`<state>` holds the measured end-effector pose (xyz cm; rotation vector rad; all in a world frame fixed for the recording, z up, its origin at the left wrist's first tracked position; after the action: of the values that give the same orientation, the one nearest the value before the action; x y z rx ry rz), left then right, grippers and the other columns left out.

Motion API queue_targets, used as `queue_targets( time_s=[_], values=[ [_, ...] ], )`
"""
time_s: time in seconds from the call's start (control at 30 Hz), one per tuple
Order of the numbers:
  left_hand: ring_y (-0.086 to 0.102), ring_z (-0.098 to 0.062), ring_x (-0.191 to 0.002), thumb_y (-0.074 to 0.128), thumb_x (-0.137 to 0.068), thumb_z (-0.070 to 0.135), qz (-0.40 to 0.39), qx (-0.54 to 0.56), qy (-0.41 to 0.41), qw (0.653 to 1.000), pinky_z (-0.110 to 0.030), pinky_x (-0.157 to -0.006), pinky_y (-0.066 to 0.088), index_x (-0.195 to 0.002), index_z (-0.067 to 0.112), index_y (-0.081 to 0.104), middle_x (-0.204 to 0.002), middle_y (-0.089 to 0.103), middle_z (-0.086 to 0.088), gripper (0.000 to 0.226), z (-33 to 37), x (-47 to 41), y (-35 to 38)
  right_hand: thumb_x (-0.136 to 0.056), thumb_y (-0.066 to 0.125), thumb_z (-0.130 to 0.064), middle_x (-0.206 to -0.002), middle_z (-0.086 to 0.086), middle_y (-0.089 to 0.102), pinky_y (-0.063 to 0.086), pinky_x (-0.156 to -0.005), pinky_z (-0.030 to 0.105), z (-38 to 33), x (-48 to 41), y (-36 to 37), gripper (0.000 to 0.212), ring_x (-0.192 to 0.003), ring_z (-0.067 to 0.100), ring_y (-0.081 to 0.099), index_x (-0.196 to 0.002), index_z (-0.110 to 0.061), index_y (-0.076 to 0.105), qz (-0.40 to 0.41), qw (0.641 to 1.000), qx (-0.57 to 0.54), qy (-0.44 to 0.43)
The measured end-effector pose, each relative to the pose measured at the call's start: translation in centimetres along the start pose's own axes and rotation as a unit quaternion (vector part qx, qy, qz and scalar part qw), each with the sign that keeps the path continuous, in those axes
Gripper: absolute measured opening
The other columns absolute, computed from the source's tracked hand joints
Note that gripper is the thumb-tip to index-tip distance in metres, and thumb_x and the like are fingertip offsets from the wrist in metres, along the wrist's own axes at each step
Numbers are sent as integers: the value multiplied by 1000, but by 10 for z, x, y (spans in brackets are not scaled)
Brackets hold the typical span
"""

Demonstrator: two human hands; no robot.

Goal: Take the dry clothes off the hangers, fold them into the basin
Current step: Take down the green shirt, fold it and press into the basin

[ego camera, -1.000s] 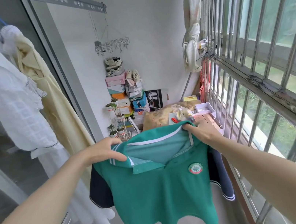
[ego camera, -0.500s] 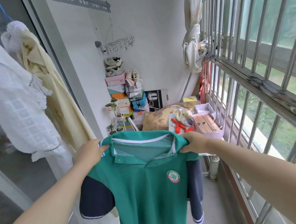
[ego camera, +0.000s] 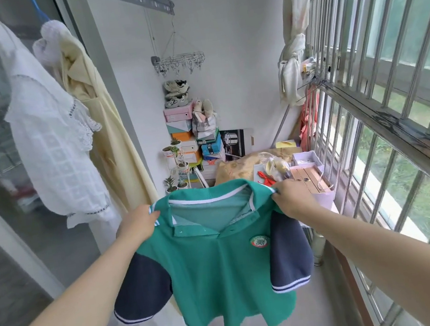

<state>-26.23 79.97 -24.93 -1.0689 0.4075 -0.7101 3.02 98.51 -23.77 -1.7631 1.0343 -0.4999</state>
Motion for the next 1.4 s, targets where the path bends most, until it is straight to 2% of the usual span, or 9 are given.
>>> queue_targets(
  time_s=[0.3,0.47,0.67,0.83,0.93,1.03,1.13,1.33,1.4],
  values=[
    [49,-28,-79,45,-98,21,9,-15,8,1000,-33,-64,32,-85,11,38,-81,48,-8,17,5,4,8,-80,41,-2,-78,19,64,51,-63,40,15,0,-1,21,-78,37,63,-72,-7,59,31,995,-68,70],
    [61,-35,-89,45,-85,-3,-15,-15,-5,1000,-34,-63,45,-75,11,42,-94,59,-22,18,16,9,17,-77,41,4,-71,16,60,43,-54,31,30,4,-8,22,-77,35,62,-65,-9,53,15,991,-86,105],
    [57,-26,-44,34,-91,-8,-60,309,-156,936,-24,-33,47,-79,7,51,-82,58,-20,25,25,16,44,-87,21,5,-55,17,65,58,-51,36,40,12,-3,35,-50,27,67,-102,4,53,-35,942,-270,198],
    [62,-43,-89,19,-97,-8,-62,489,-203,846,-55,-86,50,-107,3,42,-98,57,-27,27,49,23,50,-93,31,0,-44,7,63,56,-59,27,43,18,-1,29,-57,15,69,-107,6,55,-56,847,-451,277],
    [61,-45,-88,24,-90,-17,-67,504,-201,837,-50,-90,49,-109,0,43,-94,57,-26,31,55,23,53,-91,36,1,-65,16,66,56,-56,33,43,19,-1,24,-60,26,64,-99,4,58,-18,803,-507,315],
    [57,-42,-106,31,-80,-26,-92,501,-173,843,-45,-89,50,-93,-2,46,-104,53,-24,31,62,20,60,-85,36,12,-95,16,65,47,-37,18,48,21,0,40,-59,20,56,-110,1,65,-18,868,-407,284],
    [53,-32,-104,30,-73,-34,-107,455,-138,873,-39,-80,53,-93,-1,50,-104,54,-18,44,68,20,64,-78,39,20,-73,4,54,34,-34,12,53,23,4,55,-49,14,42,-121,-4,63,-55,908,-340,237],
    [64,-29,-93,65,-70,-23,-87,317,-59,943,-36,-71,59,-89,8,63,-104,65,-18,36,63,14,55,-75,51,13,-102,2,69,41,-67,18,58,23,-4,51,-82,15,55,-111,-17,72,-42,977,-152,140],
    [69,-29,-80,72,-71,-14,-88,299,-39,949,-36,-65,61,-89,3,64,-95,68,-20,26,62,15,51,-75,58,6,-90,1,70,39,-64,17,58,25,-6,37,-78,13,55,-100,-15,75,-22,990,-104,95]
  ],
)
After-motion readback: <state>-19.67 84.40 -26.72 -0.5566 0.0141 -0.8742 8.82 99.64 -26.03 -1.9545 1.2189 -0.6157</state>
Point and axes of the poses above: each hand's wrist, its own x-axis away from the middle knuckle, its own y-axis out of the palm, z = x × y, the point moved 4 cm from there along -x, towards the middle knuckle
